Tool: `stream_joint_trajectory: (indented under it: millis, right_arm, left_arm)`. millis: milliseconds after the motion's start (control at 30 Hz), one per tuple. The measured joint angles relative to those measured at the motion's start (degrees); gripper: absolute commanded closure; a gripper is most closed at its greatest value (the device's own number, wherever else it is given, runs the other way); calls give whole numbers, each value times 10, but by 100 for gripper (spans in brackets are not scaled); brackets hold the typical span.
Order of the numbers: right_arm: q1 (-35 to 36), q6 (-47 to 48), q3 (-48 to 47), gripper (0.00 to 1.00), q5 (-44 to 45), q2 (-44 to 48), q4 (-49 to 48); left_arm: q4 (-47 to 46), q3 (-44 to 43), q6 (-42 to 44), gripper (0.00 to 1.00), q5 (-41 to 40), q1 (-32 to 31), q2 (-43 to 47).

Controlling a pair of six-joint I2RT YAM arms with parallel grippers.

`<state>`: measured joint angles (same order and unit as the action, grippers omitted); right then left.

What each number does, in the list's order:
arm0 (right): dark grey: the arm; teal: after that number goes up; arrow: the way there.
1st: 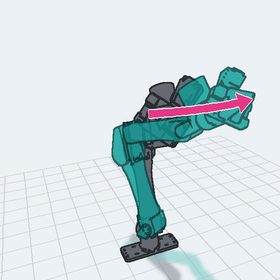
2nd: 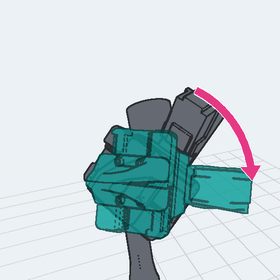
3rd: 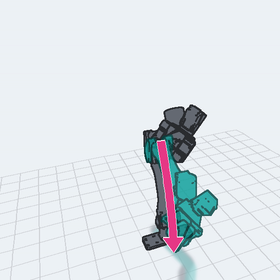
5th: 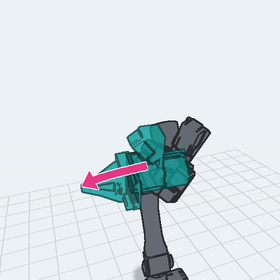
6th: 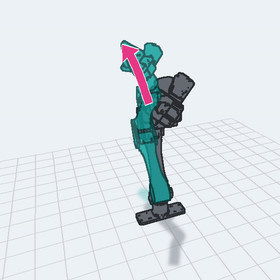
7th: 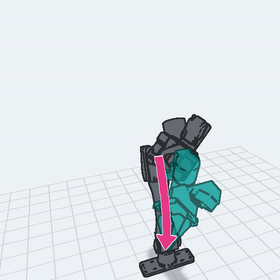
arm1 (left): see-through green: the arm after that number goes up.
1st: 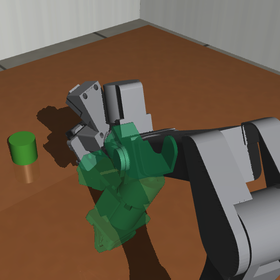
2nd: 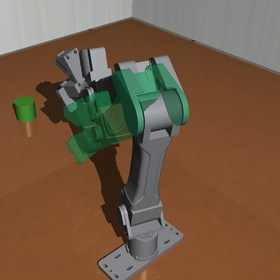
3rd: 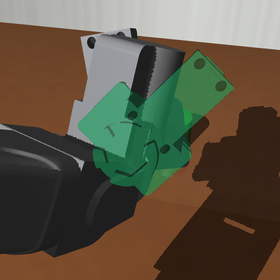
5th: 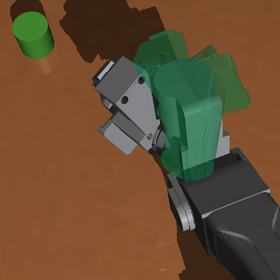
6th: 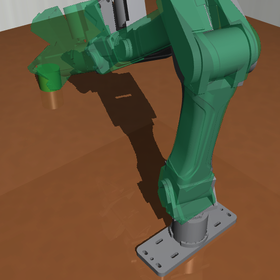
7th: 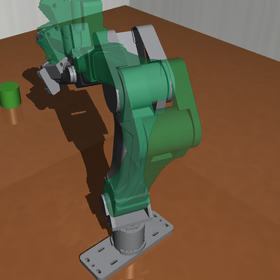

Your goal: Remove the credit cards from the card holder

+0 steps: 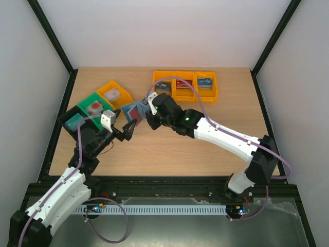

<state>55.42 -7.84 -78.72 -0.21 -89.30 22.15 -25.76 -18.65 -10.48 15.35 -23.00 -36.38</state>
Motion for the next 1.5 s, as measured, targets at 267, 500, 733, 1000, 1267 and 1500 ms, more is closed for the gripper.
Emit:
stream_joint_trajectory:
  millis: [267,500,733,1000,1267,1500]
  right_arm:
    - [-21,67,67,98,-142,100,-23]
    - [-39,116,105,98,-275,158,-45]
    - [-67,169,134,98,-366,194,-46]
    - [-75,206,134,98,-424,198,-42]
    - [-88,207,136,90,-426,198,-44]
    - [-124,137,139,56,-336,186,-64]
  left_arm:
    - [21,0,-4,1,-1,38,17]
    - [22,0,6,1,78,48,30]
    - [27,-10,7,3,192,57,41]
    - [53,-31,17,55,300,62,44]
    - [77,-44,12,98,359,62,45]
    - [153,-48,-13,98,221,62,38]
